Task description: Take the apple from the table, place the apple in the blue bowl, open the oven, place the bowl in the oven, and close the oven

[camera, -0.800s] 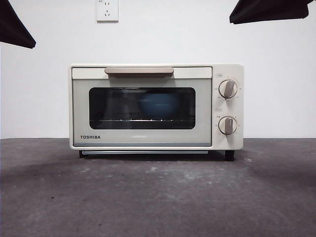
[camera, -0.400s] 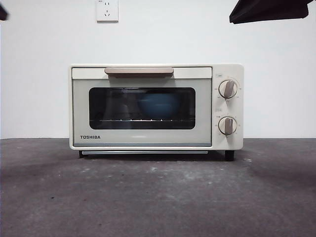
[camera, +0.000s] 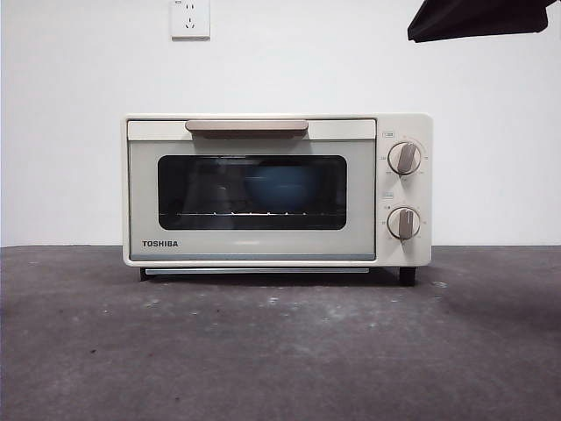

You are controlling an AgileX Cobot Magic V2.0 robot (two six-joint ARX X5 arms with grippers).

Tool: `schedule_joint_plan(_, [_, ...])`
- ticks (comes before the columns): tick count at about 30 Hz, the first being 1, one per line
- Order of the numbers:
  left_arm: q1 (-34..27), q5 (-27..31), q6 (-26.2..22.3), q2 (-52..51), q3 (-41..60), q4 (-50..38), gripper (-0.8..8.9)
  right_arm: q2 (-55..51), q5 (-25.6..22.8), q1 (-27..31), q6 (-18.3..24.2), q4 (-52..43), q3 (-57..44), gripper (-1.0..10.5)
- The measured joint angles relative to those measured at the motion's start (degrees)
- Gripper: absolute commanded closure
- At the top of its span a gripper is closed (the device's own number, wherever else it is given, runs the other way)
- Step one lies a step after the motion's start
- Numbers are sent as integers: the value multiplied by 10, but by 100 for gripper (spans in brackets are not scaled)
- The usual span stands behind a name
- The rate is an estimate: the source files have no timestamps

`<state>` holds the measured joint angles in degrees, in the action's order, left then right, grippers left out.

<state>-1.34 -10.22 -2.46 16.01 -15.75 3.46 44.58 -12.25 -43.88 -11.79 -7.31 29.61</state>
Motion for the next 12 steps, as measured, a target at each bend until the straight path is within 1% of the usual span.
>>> schedule_joint_plan(3, [0, 1, 2, -37, 50, -6, 806, 0, 0, 0, 0, 0, 0, 941])
schedule_joint_plan(5, [0, 11, 3, -59, 79, -6, 806, 0, 0, 0, 0, 0, 0, 941])
schedule_joint_plan(12, [0, 31, 17, -115, 130, -5, 806, 0, 0, 0, 0, 0, 0, 941])
